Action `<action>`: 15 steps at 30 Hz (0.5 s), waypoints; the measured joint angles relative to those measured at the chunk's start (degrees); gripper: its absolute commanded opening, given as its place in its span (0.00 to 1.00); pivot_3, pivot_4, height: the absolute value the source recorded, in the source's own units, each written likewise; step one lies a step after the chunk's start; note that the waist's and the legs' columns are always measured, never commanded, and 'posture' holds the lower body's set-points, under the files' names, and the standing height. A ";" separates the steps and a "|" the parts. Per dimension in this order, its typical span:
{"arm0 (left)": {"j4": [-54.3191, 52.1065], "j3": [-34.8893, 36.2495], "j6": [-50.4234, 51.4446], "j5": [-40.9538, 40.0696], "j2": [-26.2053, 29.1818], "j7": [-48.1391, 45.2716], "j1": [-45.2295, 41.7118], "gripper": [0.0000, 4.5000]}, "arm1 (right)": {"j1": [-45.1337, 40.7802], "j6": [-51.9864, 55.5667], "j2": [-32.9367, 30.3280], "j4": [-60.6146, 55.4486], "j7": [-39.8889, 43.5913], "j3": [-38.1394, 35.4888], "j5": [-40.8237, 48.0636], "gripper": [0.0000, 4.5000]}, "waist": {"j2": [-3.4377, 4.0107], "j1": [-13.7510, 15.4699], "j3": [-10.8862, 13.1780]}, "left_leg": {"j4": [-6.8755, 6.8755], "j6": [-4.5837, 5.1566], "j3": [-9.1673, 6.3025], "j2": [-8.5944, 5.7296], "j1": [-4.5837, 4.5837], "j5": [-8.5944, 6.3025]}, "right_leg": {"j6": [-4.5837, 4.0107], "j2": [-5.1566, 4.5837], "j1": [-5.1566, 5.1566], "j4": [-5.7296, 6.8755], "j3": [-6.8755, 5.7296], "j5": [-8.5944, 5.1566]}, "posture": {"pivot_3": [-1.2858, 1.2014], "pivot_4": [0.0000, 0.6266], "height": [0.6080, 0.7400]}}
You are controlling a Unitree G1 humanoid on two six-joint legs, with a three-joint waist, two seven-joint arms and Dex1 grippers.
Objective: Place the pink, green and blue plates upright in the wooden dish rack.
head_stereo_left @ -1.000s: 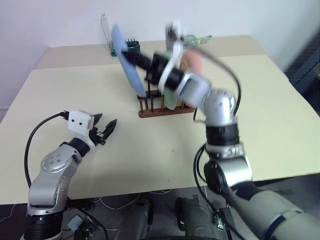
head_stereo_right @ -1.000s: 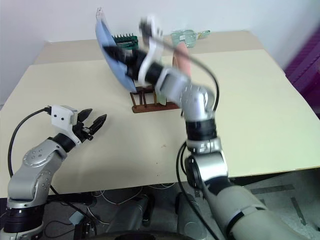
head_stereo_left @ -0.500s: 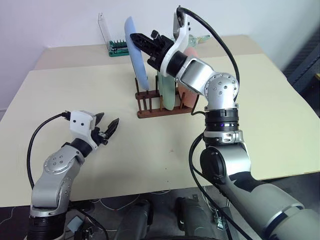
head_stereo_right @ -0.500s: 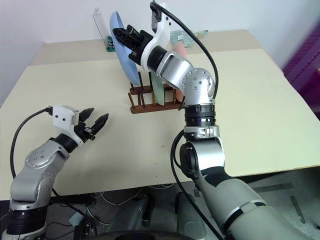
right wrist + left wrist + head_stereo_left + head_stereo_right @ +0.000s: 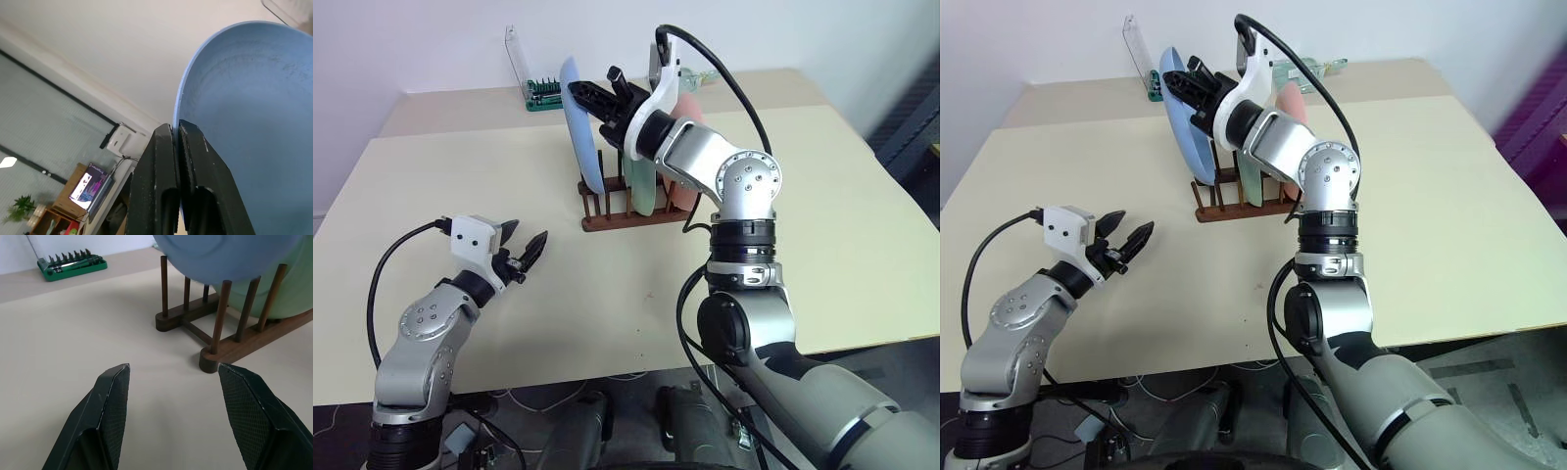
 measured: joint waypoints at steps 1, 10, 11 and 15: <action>0.00 -0.02 0.00 0.01 0.00 -0.01 -0.02 0.65 | 0.02 -0.04 0.07 0.00 -0.54 -0.03 -0.07 0.00 | 0.00 0.00 0.00 | 0.00 0.00 0.00 0.00 0.00 0.00 | 0.00 0.00 0.00 0.00 0.00 0.00 | 0.52 0.24 1.00; 0.00 -0.07 0.00 0.01 -0.01 -0.07 -0.02 0.66 | 0.67 -1.64 -0.34 0.04 -0.82 1.10 -1.61 0.66 | 0.00 -0.04 0.00 | 0.00 0.00 0.00 0.00 0.00 0.00 | 0.00 0.01 0.00 0.00 -0.01 0.00 | 0.52 0.24 1.00; -0.01 -0.07 0.00 0.01 -0.01 -0.06 -0.01 0.66 | 0.67 -1.92 -0.65 -0.01 -0.15 1.67 -2.18 0.75 | 0.00 -0.04 0.00 | 0.00 0.00 0.00 0.00 0.00 0.00 | 0.00 0.01 0.00 0.00 -0.01 0.00 | 0.52 0.24 1.00; -0.02 -0.38 0.00 0.02 -0.34 0.04 0.00 0.66 | 0.66 -3.89 -3.89 -1.55 4.12 6.60 -6.96 0.75 | 0.01 -0.03 0.00 | 0.02 0.00 0.00 0.00 0.00 0.00 | 0.00 0.00 0.00 0.00 -0.01 0.00 | 0.52 0.24 1.00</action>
